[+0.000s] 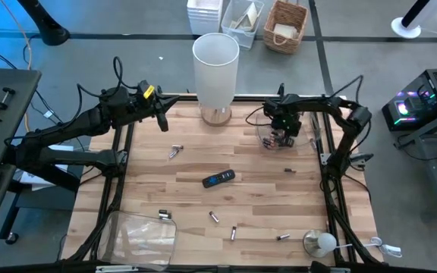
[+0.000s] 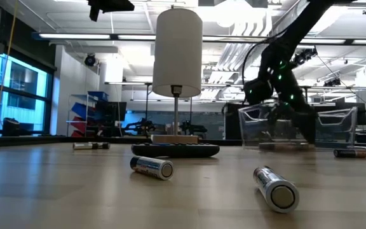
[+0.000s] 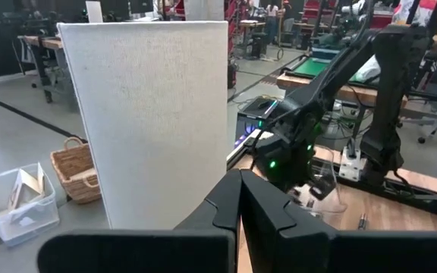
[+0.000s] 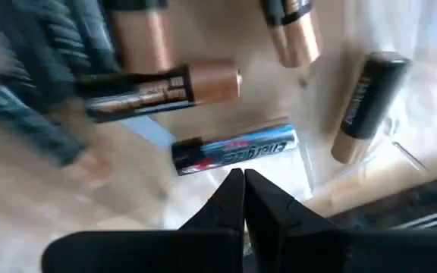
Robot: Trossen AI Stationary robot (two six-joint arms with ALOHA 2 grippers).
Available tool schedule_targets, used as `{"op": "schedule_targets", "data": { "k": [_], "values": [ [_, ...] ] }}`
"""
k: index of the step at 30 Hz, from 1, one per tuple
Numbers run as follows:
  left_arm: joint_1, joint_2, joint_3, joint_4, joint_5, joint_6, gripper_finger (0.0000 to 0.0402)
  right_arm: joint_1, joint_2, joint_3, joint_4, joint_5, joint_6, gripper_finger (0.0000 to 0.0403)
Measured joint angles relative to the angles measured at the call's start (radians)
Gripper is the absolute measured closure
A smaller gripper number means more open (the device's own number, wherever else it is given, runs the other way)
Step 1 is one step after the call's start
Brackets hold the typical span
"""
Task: Sort batteries
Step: Put the silver battery into the bottom transparent bin
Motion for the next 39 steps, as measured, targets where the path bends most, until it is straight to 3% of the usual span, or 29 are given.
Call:
{"op": "schedule_targets", "data": {
  "k": [8,10,12,15,27,33,39],
  "values": [
    [0.019,0.000,0.000,0.000,0.000,0.001,0.0401,-0.035,-0.159,0.002,-0.040,-0.037,0.089,0.0402],
    [0.029,0.000,0.000,0.000,0.000,0.000,0.0401,-0.041,-0.181,0.003,-0.043,-0.097,0.123,0.0402],
    [0.039,0.000,0.000,0.000,0.000,0.000,0.0401,-0.059,-0.188,0.003,-0.046,-0.164,0.234,0.0402],
    [0.049,0.000,0.000,0.000,0.000,0.000,0.0401,-0.096,-0.177,0.003,-0.046,-0.177,0.465,0.0394],
    [0.058,0.000,0.000,0.000,0.010,0.000,0.0401,-0.128,-0.177,-0.176,0.069,-0.109,0.768,0.0258],
    [0.058,0.000,0.000,0.000,0.012,0.001,0.0401,-0.128,-0.180,-0.224,0.124,-0.091,0.838,0.0238],
    [0.058,0.000,0.000,0.000,0.012,0.000,0.0401,-0.128,-0.180,-0.236,0.159,-0.145,0.766,0.0239]
  ]
}}
